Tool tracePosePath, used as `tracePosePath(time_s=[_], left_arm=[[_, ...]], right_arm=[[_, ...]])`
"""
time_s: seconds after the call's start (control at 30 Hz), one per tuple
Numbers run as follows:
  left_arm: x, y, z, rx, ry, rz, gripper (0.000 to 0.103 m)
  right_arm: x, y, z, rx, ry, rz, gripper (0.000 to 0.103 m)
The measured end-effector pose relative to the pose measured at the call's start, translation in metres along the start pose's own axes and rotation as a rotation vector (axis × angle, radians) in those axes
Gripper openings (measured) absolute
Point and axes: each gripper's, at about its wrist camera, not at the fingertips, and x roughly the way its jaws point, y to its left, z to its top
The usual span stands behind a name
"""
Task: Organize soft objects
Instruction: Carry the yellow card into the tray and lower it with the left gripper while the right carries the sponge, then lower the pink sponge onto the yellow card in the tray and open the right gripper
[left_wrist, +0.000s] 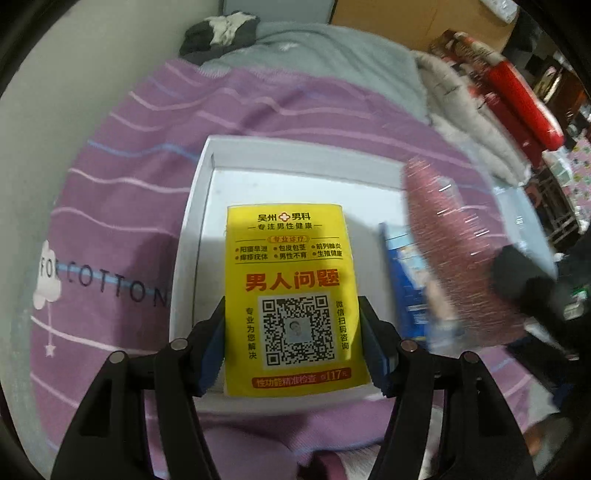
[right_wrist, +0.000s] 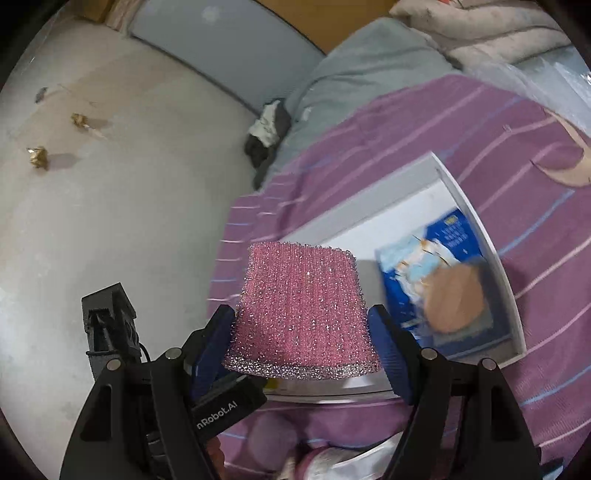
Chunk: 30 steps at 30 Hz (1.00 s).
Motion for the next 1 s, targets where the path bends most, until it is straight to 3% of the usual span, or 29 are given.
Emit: tracePosePath(time_s=[0.1,0.23,0.33,0.47,0.67,0.77,0.9,1.0], left_arm=[[0.021,0.001,-0.004,0.015,0.037,0.071,0.065],[0.025,-0.007,-0.007,0.059,0.029,0.135,0.066],[0.018,-0.002,-0.008,0.007,0.014,0.050,0.072],[0.008,0.013,-0.007,-0.098,0.011,-0.103,0.087],[-0.003,0.021,-0.009,-0.179,-0.030,-0.200,0.088],[-0.018,0.026,-0.013,-0.195,-0.078,-0.205,0.083],[-0.031,0.036,-0.012,-0.202,-0.080,-0.202,0.063],[-0.039,0.042,-0.014,-0.176,-0.094,-0.092,0.047]], right_arm=[[0.002,-0.005,0.000,-0.007,-0.024,0.008,0.075],[0.002,-0.003,-0.001,-0.048,-0.053,-0.003,0.075],[0.003,0.000,-0.004,-0.064,-0.053,-0.007,0.075],[0.004,-0.001,-0.005,-0.071,-0.055,-0.011,0.075],[0.005,0.000,-0.007,-0.071,-0.056,-0.007,0.075],[0.004,0.003,-0.007,-0.075,-0.068,-0.005,0.075],[0.006,0.006,-0.009,-0.093,-0.075,-0.017,0.075],[0.012,0.012,-0.013,-0.112,-0.066,-0.026,0.075]])
